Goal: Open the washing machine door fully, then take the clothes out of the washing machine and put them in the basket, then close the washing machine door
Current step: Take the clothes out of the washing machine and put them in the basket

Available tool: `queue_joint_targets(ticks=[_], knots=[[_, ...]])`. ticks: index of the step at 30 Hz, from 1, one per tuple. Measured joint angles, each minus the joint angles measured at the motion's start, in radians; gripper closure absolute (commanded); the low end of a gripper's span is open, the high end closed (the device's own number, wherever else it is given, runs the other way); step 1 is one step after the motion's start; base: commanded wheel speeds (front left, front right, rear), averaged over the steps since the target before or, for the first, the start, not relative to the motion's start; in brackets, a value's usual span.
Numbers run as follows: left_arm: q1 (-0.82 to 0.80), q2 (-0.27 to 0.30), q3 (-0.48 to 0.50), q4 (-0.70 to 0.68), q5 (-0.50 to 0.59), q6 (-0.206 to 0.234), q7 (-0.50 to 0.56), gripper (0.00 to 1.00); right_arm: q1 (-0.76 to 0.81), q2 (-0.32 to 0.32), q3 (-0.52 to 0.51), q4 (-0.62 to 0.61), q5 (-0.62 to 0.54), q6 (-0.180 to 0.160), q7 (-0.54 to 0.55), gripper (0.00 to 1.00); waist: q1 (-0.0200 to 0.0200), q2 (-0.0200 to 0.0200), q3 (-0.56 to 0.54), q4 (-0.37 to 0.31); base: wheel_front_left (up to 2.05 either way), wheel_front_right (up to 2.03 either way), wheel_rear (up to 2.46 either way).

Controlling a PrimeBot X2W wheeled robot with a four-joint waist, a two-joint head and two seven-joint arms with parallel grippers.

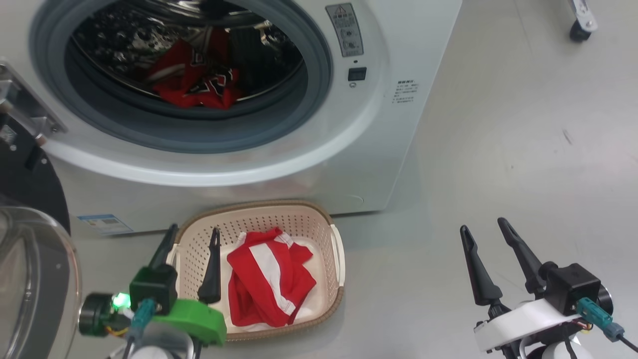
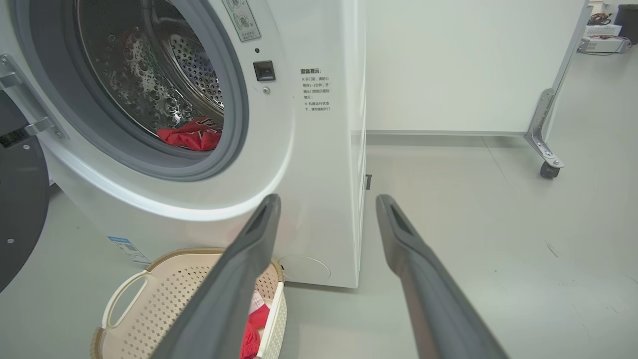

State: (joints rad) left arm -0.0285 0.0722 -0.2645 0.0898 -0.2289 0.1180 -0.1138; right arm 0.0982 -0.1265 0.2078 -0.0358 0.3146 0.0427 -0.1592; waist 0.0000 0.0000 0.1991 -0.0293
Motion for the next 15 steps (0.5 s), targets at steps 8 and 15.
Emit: queue_joint_targets(ticks=[8, 15], knots=[[-0.177, -0.004, 0.004, 0.016, 0.0, 0.0, 0.03, 0.0, -0.049, 0.0, 0.001, -0.018, 0.004, 0.009, 0.0, 0.0, 0.0, 0.0, 0.101, -0.03, 0.0, 0.0, 0.0], [-0.352, 0.008, 0.005, 0.073, 0.002, -0.026, 0.097, 0.0, -0.11, 0.001, 0.009, -0.022, 0.011, 0.027, -0.002, 0.0, 0.0, 0.0, 0.193, -0.064, 0.0, 0.0, 0.0]])
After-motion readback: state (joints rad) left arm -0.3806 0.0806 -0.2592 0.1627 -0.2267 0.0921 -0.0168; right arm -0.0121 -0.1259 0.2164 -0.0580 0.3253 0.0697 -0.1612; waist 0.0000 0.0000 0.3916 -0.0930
